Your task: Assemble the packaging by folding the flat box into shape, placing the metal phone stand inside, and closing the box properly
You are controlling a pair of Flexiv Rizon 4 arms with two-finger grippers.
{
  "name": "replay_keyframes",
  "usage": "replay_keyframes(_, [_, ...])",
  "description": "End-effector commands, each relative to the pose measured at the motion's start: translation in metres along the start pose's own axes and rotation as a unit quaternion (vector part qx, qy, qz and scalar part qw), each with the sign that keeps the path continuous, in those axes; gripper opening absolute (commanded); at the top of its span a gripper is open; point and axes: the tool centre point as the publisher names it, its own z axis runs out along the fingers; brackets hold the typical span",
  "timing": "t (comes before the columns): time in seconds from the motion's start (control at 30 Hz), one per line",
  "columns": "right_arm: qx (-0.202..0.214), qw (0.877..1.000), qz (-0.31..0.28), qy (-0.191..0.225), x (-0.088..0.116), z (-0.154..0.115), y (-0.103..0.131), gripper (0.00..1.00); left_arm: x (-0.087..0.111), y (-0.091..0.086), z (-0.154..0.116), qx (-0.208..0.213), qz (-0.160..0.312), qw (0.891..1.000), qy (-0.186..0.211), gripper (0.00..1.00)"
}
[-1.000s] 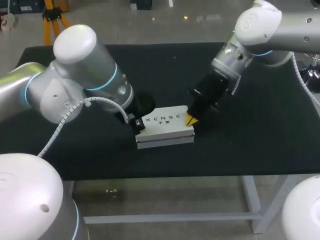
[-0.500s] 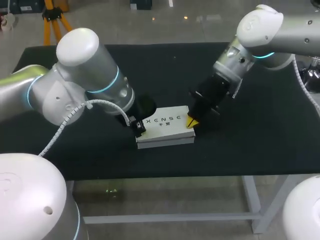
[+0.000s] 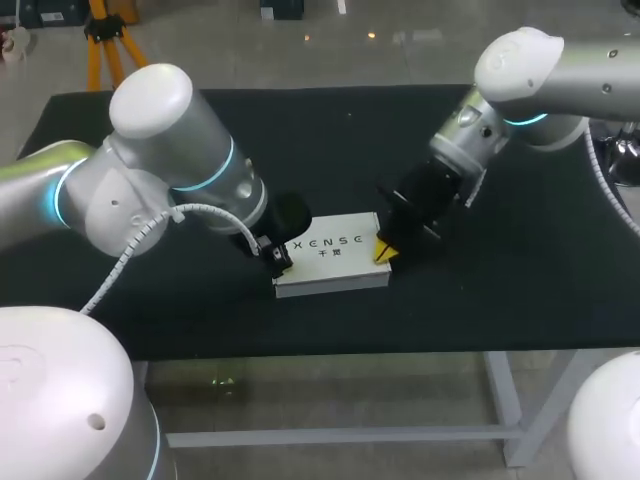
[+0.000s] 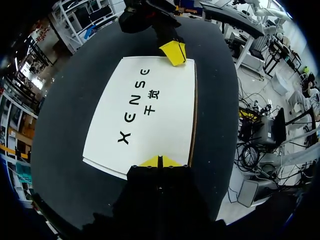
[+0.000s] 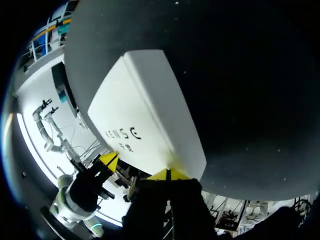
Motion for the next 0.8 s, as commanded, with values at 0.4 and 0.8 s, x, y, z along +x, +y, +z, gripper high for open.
replay_keyframes(0.4, [-0.027,0.999,-0.029,-0.006,0.007,-0.011,-0.009,0.00,0.007,-0.006,-0.013,0.015,0.009,0.999,-0.027,0.00])
replay_keyframes(0.8, [-0.001,1.000,-0.020,-0.005,-0.002,0.004,-0.001,0.00,0.003,-0.004,0.006,0.012,0.002,1.000,-0.001,0.00])
